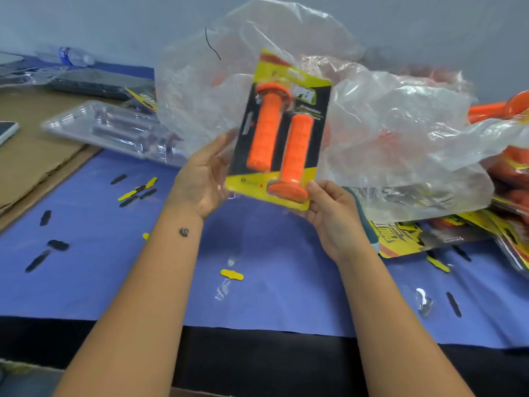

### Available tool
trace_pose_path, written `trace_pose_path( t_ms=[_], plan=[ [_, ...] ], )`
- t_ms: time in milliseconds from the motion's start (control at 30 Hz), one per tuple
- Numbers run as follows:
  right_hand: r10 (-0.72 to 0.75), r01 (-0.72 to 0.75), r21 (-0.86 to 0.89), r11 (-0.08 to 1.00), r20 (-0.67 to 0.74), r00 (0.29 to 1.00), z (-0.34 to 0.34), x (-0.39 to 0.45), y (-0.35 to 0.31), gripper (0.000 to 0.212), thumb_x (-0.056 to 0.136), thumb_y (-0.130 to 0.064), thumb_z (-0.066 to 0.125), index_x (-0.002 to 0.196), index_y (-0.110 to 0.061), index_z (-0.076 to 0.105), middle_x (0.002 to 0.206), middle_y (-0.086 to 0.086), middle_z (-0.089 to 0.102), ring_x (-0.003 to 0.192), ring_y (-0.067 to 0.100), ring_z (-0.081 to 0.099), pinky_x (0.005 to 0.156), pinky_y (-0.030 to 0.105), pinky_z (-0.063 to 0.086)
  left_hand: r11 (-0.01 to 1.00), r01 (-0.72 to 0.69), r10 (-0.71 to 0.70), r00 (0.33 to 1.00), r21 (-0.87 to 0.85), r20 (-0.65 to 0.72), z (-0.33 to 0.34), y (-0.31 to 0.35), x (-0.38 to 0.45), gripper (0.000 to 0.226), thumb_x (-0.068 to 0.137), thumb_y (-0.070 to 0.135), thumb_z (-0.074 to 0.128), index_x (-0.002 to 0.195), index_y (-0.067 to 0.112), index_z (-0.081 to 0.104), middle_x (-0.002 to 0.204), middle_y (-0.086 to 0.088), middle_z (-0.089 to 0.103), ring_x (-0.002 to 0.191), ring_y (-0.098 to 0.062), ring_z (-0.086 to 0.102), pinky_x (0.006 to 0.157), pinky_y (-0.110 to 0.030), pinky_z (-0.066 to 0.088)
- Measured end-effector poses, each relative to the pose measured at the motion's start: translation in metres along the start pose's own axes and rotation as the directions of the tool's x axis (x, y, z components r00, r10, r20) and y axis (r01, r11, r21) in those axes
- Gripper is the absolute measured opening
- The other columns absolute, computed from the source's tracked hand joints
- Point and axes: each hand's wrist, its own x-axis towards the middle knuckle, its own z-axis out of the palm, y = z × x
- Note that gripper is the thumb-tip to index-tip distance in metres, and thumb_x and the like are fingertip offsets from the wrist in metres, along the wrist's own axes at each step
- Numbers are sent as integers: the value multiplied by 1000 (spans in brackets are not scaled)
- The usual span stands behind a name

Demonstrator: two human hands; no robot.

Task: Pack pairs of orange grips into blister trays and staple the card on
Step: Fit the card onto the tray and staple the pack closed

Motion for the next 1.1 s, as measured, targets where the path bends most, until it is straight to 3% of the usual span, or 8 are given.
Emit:
trace_pose_path(
  t_ms=[133,200,300,567,733,833,967,1100],
  plan=[
    [3,6,63,998,-145,989,11,1,7,20,102,-11,47,93,4,58,100,26,63,93,37,62,76,40,59,922,-71,49,997,-381,-67,10,-28,-15,56,92,56,46,118,9,58,112,-10,71,85,-20,70,79,-30,56],
    [-6,9,17,1000,-169,986,14,-1,11,23,102,-11,48,84,-3,59,90,19,66,85,29,66,76,40,60,972,-62,47,996,-229,-69,25,-50,-21,45,86,50,53,106,12,63,102,-8,69,92,-22,66,89,-36,51],
    [-23,21,-18,1000,-130,991,16,-2,14,24,102,-11,49,85,-1,62,86,16,68,83,23,68,80,38,60,998,-23,28,997,64,-71,42,-72,-26,33,74,32,66,97,9,61,88,-9,64,81,-20,64,74,-29,53],
    [-61,55,-295,954,-10,998,24,-11,13,27,96,-12,59,85,13,53,88,36,58,79,43,59,83,67,50,977,154,-164,984,-149,-62,18,-68,-17,20,85,21,57,80,8,71,80,-13,66,78,-29,65,72,-43,57],
    [-114,93,-288,953,-60,992,27,-16,11,5,92,-11,66,89,-8,65,82,19,69,68,20,62,65,39,53,996,79,-83,993,-46,-87,13,-65,-13,21,89,14,57,72,12,68,67,-4,68,61,-17,66,61,-31,54],
    [-106,88,-264,960,-54,993,25,-15,9,9,93,-8,64,96,0,65,88,26,69,67,25,63,65,41,53,996,88,-89,996,-35,-21,11,-65,-14,20,85,23,62,72,15,75,75,-6,72,66,-18,69,63,-32,56],
    [-114,93,-305,948,-50,992,21,-14,8,9,92,-9,65,84,-6,64,73,14,70,55,13,60,55,25,50,990,139,-138,990,-18,17,11,-61,-17,19,86,23,62,95,7,67,84,-12,71,72,-22,70,62,-32,57],
    [-115,84,-348,934,-68,991,22,-16,7,18,92,-15,66,77,-8,61,69,7,67,60,13,59,56,28,50,991,126,-129,990,-53,-53,11,-64,-15,31,93,15,55,66,15,70,68,-4,68,59,-16,67,54,-26,54]
  ],
)
